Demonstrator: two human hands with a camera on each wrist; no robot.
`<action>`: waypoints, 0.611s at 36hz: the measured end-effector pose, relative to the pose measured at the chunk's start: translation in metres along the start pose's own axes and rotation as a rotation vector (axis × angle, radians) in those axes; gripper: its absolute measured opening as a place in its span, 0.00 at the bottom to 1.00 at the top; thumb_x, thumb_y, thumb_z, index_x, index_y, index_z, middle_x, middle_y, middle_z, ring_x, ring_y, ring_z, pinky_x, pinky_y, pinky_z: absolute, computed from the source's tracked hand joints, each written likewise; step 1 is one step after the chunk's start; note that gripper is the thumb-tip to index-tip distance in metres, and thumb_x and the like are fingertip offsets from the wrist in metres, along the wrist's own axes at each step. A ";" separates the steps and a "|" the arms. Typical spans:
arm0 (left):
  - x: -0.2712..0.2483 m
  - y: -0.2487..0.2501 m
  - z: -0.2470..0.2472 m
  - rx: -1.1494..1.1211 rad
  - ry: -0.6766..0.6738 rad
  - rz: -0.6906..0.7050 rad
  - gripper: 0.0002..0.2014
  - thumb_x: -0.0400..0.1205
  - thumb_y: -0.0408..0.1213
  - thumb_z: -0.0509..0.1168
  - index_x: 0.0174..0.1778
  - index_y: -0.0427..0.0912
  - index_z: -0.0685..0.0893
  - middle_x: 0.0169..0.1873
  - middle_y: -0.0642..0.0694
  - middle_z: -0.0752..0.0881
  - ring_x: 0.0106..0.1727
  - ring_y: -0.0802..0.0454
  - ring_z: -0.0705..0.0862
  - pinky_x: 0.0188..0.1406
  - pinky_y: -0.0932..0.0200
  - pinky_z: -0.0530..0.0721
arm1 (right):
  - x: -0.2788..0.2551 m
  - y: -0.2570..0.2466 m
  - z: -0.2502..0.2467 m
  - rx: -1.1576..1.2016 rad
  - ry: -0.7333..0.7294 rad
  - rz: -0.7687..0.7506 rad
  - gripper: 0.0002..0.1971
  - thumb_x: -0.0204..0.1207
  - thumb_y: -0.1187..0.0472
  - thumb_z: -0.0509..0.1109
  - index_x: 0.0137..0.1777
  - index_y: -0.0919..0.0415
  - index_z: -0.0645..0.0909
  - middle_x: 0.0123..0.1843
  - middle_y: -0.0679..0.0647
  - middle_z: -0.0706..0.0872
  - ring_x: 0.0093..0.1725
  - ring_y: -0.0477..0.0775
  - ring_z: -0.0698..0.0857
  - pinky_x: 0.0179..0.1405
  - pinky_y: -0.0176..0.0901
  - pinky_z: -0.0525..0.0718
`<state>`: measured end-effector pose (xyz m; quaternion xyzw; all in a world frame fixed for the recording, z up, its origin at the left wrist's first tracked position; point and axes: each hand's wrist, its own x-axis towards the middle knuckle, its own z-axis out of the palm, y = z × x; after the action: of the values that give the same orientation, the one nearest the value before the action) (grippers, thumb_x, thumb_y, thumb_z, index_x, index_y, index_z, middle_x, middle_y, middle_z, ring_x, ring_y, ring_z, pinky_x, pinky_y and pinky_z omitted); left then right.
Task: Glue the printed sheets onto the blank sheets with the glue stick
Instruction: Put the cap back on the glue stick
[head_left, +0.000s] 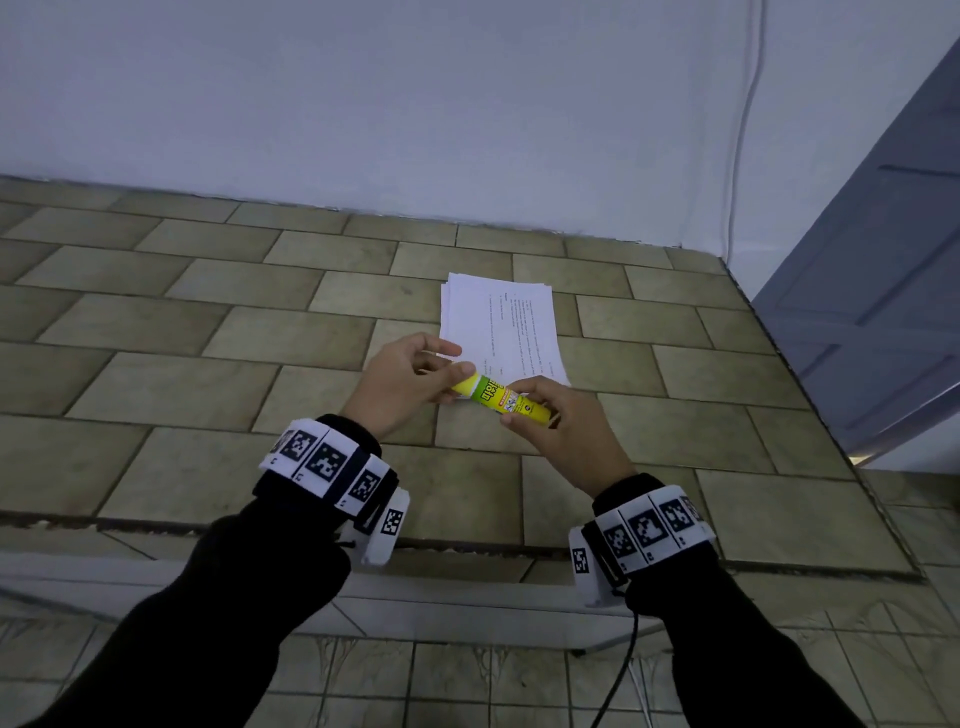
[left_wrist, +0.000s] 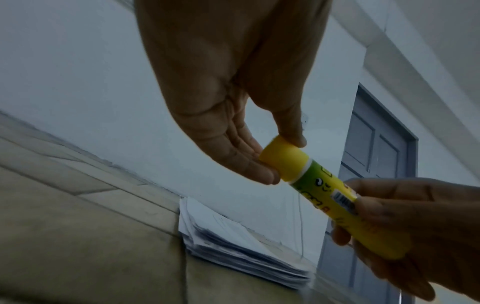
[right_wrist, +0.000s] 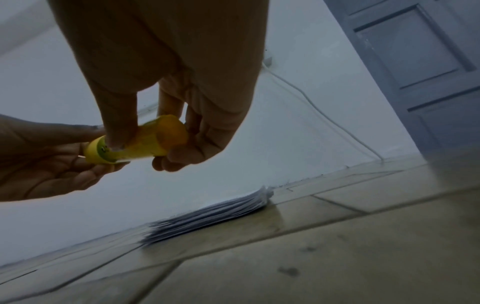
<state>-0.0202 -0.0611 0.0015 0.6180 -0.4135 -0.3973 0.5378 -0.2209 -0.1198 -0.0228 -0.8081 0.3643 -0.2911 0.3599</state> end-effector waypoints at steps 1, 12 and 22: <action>0.000 0.000 0.000 -0.016 -0.013 0.014 0.11 0.77 0.31 0.74 0.54 0.37 0.84 0.44 0.36 0.90 0.40 0.50 0.89 0.44 0.60 0.90 | 0.000 0.000 0.001 -0.001 0.009 0.008 0.10 0.75 0.54 0.76 0.55 0.51 0.85 0.38 0.44 0.85 0.35 0.45 0.79 0.35 0.39 0.76; 0.003 0.003 -0.005 -0.308 -0.152 0.034 0.19 0.74 0.34 0.75 0.59 0.38 0.82 0.63 0.43 0.87 0.65 0.50 0.84 0.65 0.55 0.82 | 0.001 -0.003 -0.003 0.154 -0.019 0.061 0.06 0.81 0.57 0.69 0.56 0.52 0.83 0.41 0.58 0.86 0.32 0.43 0.80 0.31 0.34 0.78; 0.006 -0.004 -0.006 0.016 -0.022 0.021 0.08 0.75 0.35 0.76 0.43 0.37 0.85 0.41 0.39 0.89 0.37 0.55 0.87 0.42 0.63 0.87 | 0.002 0.000 -0.003 -0.004 -0.006 0.018 0.11 0.79 0.54 0.72 0.58 0.56 0.85 0.38 0.46 0.85 0.33 0.41 0.78 0.35 0.30 0.73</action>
<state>-0.0119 -0.0646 -0.0024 0.6134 -0.4291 -0.3950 0.5325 -0.2223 -0.1225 -0.0208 -0.8065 0.3711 -0.2848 0.3617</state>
